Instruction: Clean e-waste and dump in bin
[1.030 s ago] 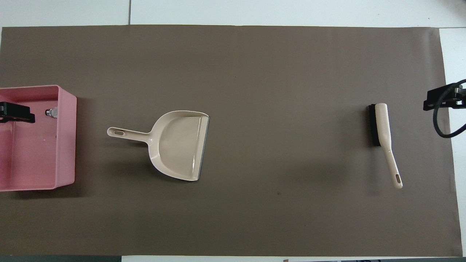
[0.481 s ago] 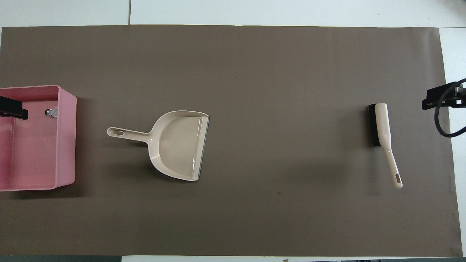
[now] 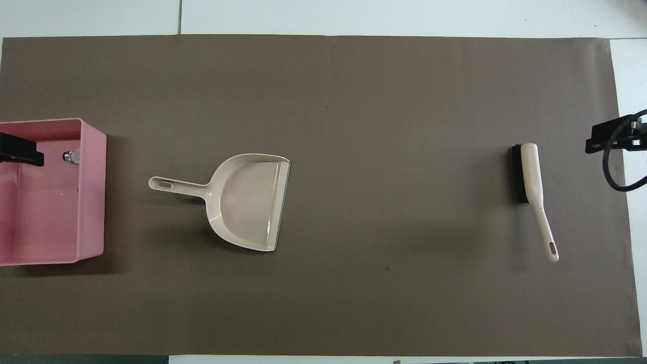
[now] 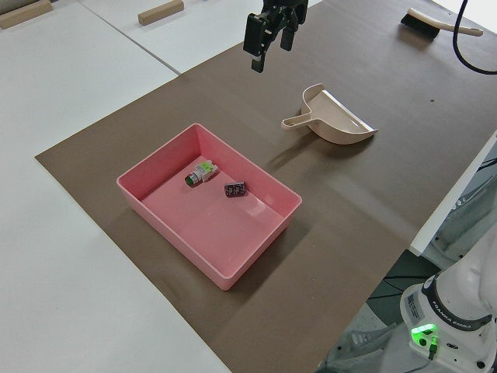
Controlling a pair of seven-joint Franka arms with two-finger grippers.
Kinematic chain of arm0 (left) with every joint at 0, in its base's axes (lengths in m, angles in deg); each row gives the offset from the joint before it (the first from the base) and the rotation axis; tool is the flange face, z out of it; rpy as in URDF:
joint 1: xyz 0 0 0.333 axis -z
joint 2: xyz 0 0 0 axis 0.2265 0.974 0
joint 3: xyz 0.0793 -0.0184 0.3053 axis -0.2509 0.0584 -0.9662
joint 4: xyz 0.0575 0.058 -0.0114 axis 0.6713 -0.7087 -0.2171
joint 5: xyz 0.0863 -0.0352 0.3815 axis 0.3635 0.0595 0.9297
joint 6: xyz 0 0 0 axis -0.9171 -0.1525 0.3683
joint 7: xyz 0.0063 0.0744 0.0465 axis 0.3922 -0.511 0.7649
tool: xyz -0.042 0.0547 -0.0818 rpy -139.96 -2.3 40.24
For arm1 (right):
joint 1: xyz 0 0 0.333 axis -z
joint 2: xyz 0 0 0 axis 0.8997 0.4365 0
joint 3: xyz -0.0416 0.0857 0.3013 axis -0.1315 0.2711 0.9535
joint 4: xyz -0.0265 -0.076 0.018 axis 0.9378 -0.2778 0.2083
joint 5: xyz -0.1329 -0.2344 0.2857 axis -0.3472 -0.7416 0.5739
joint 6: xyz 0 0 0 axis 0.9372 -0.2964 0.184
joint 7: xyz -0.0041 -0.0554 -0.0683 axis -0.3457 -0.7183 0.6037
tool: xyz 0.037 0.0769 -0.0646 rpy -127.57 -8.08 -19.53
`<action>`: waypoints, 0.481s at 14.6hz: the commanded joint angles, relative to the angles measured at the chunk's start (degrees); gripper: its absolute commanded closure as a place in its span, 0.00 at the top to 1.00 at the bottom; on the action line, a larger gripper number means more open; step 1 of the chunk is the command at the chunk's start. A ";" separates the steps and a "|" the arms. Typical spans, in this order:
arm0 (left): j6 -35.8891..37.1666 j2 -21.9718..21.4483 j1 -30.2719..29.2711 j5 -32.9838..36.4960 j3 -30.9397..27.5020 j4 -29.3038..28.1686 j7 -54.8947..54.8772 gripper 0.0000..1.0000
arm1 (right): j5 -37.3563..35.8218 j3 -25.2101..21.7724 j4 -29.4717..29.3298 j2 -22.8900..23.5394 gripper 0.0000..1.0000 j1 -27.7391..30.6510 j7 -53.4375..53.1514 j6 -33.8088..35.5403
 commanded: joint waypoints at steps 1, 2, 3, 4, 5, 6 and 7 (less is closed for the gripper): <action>0.54 -0.22 0.46 -0.05 -0.46 -0.29 -0.03 0.99 | -0.71 0.69 -0.32 -0.18 1.00 0.32 -0.71 0.72; 0.45 -0.22 0.46 -0.05 -0.46 -0.29 -0.03 0.99 | -0.80 0.78 -0.32 -0.18 1.00 0.32 -0.79 0.72; 0.53 -0.31 0.46 -0.05 -0.46 -0.55 -0.29 0.99 | -0.80 0.78 -0.32 -0.18 1.00 0.23 -0.71 0.81; 0.54 -0.49 0.46 -0.13 -0.46 -0.73 -0.81 0.99 | -0.80 0.87 -0.32 -0.27 1.00 0.23 -0.79 0.90; 0.54 -0.57 0.46 -0.05 -0.46 -1.16 -1.60 0.99 | -0.80 0.87 -0.32 -0.27 1.00 0.23 -0.79 0.90; 0.54 -0.75 0.37 -0.05 -0.46 -1.26 -2.04 0.99 | -0.80 0.87 -0.32 -0.27 1.00 0.23 -0.88 0.90; 0.54 -0.75 0.11 -0.05 -0.46 -1.26 -2.39 0.99 | -0.80 0.96 -0.23 -0.27 1.00 0.23 -0.88 0.90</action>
